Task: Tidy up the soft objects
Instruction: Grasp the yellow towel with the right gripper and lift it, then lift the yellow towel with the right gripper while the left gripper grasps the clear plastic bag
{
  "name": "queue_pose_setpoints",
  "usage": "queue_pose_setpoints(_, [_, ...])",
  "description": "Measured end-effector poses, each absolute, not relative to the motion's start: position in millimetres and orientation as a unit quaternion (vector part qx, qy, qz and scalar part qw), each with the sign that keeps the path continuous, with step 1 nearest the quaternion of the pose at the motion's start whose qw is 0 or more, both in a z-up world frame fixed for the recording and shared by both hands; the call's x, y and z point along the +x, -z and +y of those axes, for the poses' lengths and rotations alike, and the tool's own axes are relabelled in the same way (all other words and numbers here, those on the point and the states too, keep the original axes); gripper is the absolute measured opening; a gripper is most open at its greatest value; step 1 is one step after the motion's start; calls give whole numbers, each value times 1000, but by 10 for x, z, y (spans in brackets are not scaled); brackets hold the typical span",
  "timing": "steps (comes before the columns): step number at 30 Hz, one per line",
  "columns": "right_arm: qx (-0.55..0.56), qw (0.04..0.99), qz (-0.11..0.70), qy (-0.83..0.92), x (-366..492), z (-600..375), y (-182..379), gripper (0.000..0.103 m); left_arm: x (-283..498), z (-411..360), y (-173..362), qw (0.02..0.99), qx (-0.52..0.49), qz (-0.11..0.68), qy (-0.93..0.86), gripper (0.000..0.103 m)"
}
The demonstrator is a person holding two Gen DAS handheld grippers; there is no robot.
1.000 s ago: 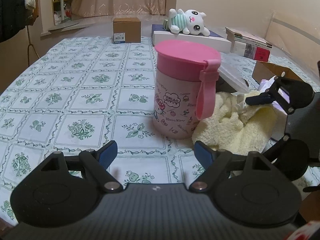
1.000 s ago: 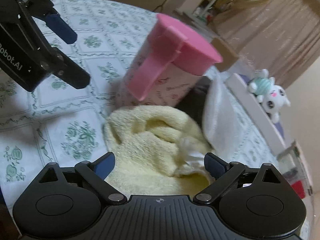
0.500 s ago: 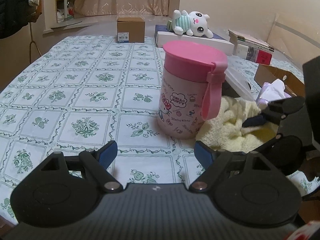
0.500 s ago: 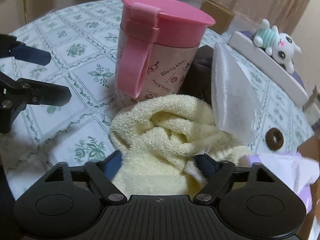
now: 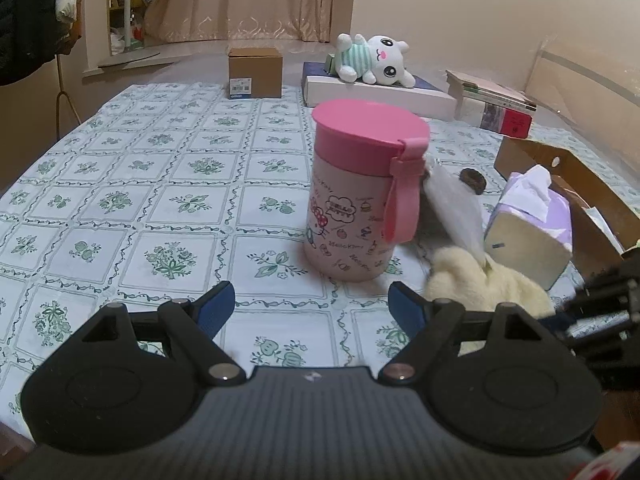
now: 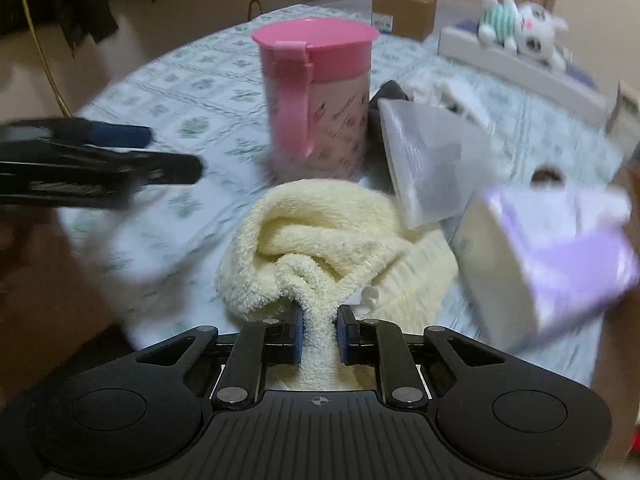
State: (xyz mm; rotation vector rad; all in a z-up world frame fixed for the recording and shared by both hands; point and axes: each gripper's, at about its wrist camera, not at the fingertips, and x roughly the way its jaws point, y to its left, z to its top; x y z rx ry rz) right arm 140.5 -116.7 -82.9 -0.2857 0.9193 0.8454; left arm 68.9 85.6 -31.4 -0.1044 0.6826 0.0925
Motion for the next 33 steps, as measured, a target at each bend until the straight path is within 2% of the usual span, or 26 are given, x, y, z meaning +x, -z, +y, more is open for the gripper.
queue_pose_setpoints(2, [-132,810,421,-386,1357,-1234,847,17,679,834,306,940,-50,335,-42,82])
queue_pose_setpoints(4, [-121,821,413,-375,1346,-1283,847,24,662,809,287,941,-47,333,-40,82])
queue_pose_setpoints(6, [-108,833,407,-360,1314,-1345,821,58,634,795,258,942,-45,329,-39,82])
queue_pose_setpoints(8, [-89,844,395,-352,1281,-1425,773,70,620,810,246,943,-45,328,-41,82])
queue_pose_setpoints(10, [-66,852,385,-349,1242,-1502,729,73,618,824,246,942,-44,330,-44,82])
queue_pose_setpoints(12, [-45,861,377,-339,1255,-1570,702,88,621,832,249,942,-42,331,-46,82])
queue_pose_setpoints(14, [-26,866,377,-328,1296,-1605,701,97,628,841,252,941,-41,332,-47,82])
queue_pose_setpoints(18, [21,855,404,-325,1411,-1512,818,99,626,852,256,941,-40,334,-48,82])
queue_pose_setpoints(22, [21,844,422,-330,1491,-1244,947,99,635,868,277,939,-37,339,-51,82])
queue_pose_setpoints(28, [-91,851,402,-324,1453,-957,1073,101,654,908,312,936,-36,344,-56,82])
queue_pose_setpoints(29, [-97,852,400,-323,1443,-967,1085,98,654,910,315,936,-35,345,-55,82])
queue_pose_setpoints(31, [-114,859,391,-310,1404,-994,1093,84,658,905,312,936,-33,346,-52,82])
queue_pose_setpoints(33, [-120,863,385,-305,1376,-1061,1072,64,648,888,289,937,-27,346,-47,82])
